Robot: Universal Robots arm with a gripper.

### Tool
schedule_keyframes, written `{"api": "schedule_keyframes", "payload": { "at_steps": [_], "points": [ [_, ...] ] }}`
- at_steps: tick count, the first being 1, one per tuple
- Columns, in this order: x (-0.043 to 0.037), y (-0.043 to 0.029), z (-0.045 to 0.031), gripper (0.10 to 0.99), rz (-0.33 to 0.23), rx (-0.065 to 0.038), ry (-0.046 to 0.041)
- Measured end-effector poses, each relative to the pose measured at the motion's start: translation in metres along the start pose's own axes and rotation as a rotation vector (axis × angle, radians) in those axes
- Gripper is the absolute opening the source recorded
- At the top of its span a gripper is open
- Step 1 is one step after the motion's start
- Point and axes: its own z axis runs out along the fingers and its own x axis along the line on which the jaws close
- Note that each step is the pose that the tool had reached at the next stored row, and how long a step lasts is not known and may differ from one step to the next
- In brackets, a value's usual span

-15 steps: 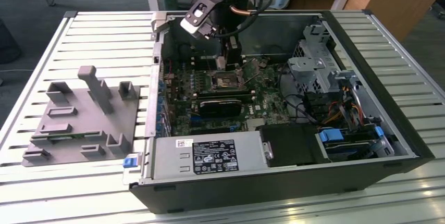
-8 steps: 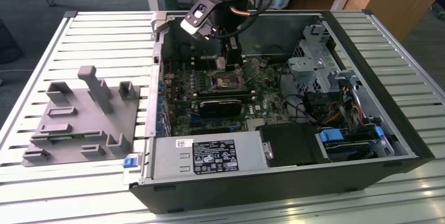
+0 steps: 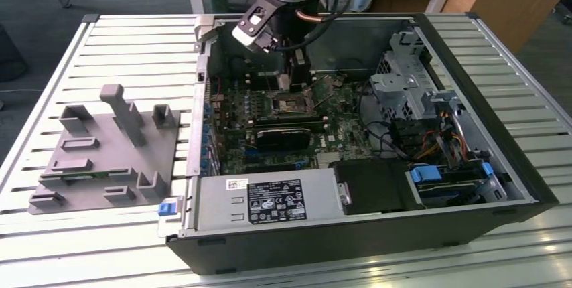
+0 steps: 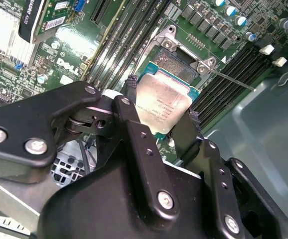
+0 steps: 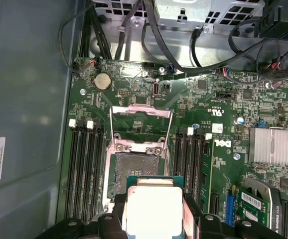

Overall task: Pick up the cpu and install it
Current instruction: 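Place the cpu into insertion slot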

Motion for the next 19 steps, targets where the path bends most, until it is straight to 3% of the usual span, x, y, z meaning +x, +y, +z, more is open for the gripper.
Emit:
{"api": "schedule_keyframes", "payload": {
  "at_steps": [7,9,11,12,19],
  "points": [
    [0.0085,0.0025,0.0074,0.533,0.0,0.001,-0.0021],
    [0.0132,0.003,0.0089,0.533,-0.001,0.007,-0.0124],
    [0.0161,0.0033,0.0101,0.533,-0.002,0.012,-0.0307],
    [0.0164,0.0033,0.0114,0.533,-0.002,0.012,-0.0344],
    [0.0173,0.0051,0.0252,0.533,0.021,0.013,-0.035]
  ]
}}
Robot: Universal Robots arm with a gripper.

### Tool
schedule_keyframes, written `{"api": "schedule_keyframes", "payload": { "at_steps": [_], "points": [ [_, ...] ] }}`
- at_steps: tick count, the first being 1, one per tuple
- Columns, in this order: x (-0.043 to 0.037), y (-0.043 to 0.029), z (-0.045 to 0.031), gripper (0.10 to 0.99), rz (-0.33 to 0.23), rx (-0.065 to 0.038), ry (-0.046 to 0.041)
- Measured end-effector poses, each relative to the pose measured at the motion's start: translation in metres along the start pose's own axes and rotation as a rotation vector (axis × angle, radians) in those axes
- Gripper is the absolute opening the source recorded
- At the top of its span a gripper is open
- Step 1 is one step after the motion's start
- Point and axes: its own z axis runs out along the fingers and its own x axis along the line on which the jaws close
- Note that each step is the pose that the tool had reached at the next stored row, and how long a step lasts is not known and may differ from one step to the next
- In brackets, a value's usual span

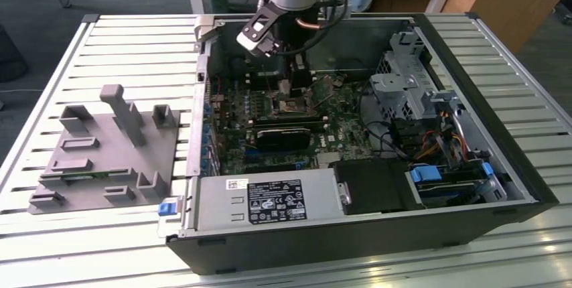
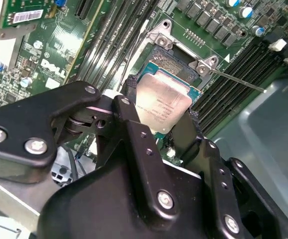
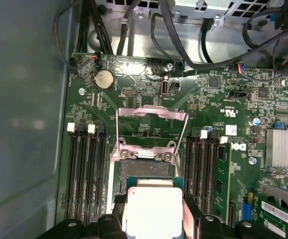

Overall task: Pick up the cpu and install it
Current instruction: 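Place the cpu into insertion slot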

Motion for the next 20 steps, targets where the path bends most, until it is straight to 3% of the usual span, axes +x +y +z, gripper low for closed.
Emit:
{"api": "schedule_keyframes", "payload": {
  "at_steps": [20],
  "points": [
    [0.0043,-0.0011,0.0264,0.533,0.017,0.001,-0.0008]
  ]
}}
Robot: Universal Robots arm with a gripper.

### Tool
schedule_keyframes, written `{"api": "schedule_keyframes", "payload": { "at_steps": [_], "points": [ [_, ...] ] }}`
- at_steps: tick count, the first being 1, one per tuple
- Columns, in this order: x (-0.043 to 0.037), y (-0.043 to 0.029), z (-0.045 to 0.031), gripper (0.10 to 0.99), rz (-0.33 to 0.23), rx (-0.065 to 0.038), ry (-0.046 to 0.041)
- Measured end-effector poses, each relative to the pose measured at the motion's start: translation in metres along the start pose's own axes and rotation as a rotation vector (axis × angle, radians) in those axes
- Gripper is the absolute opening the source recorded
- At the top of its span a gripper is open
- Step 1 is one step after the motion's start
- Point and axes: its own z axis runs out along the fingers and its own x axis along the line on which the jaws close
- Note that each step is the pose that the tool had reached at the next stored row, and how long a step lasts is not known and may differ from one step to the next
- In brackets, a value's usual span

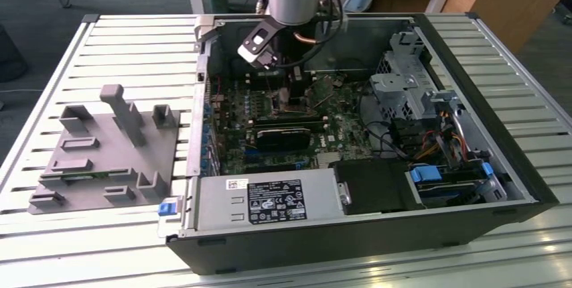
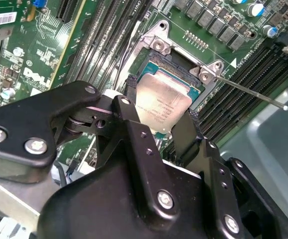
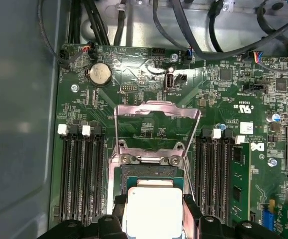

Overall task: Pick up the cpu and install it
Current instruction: 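Place the cpu into insertion slot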

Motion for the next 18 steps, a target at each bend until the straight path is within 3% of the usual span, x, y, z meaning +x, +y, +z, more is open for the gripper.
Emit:
{"api": "schedule_keyframes", "payload": {
  "at_steps": [18],
  "points": [
    [0.0055,-0.0005,0.0122,0.533,0.002,0.0,-0.0002]
  ]
}}
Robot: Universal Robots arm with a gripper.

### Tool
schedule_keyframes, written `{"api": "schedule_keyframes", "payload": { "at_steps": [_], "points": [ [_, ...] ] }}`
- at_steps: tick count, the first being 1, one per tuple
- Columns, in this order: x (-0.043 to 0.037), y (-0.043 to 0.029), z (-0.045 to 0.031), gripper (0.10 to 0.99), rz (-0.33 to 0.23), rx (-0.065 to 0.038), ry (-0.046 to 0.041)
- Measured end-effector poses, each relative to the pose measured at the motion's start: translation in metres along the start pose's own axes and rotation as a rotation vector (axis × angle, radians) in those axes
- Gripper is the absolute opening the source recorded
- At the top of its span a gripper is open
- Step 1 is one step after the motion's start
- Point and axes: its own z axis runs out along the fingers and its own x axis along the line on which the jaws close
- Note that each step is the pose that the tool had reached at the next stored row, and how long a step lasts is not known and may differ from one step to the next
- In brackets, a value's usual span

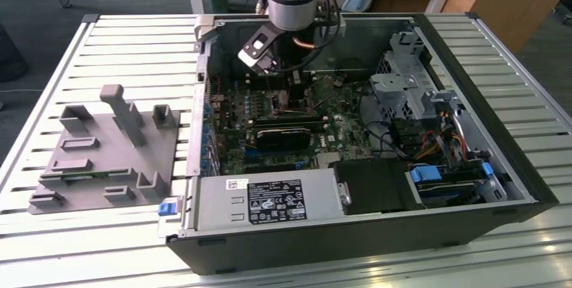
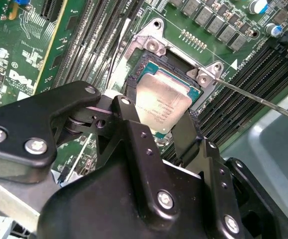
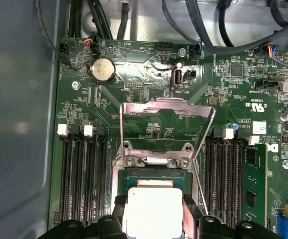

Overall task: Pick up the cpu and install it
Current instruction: 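Place the cpu into insertion slot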

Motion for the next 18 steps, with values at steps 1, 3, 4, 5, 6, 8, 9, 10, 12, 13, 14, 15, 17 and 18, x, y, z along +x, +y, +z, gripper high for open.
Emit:
{"api": "schedule_keyframes", "payload": {
  "at_steps": [1,3,4,5,6,8,9,10,12,13,14,15,17,18],
  "points": [
    [0.0,0.0,0.0007,0.533,0.0,0.0,0.0],
    [0.0001,-0.0001,0.0021,0.533,0.0,0.0,0.0],
    [0.0001,-0.0002,0.0028,0.533,0.0,0.0,0.0],
    [0.0001,-0.0002,0.0035,0.533,0.0,0.0,0.0],
    [0.0002,-0.0003,0.0042,0.533,0.0,0.0,0.0],
    [0.0002,-0.0003,0.0054,0.533,0.001,0.0,0.0003],
    [0.0002,-0.0004,0.0059,0.533,0.001,0.0,0.0003],
    [0.0003,-0.0004,0.0064,0.533,0.001,0.0,0.0003],
    [0.0003,-0.0004,0.0074,0.533,0.003,0.0,0.0003],
    [0.0003,-0.0004,0.0079,0.533,0.004,0.0,0.0003],
    [0.0003,-0.0004,0.0083,0.533,0.004,0.0,0.0002],
    [0.0003,-0.0004,0.0087,0.533,0.005,0.0,0.0002],
    [0.0003,-0.0005,0.0093,0.533,0.006,0.0,0.0001],
    [0.0003,-0.0005,0.0095,0.533,0.006,0.0,0.0003]
  ]
}}
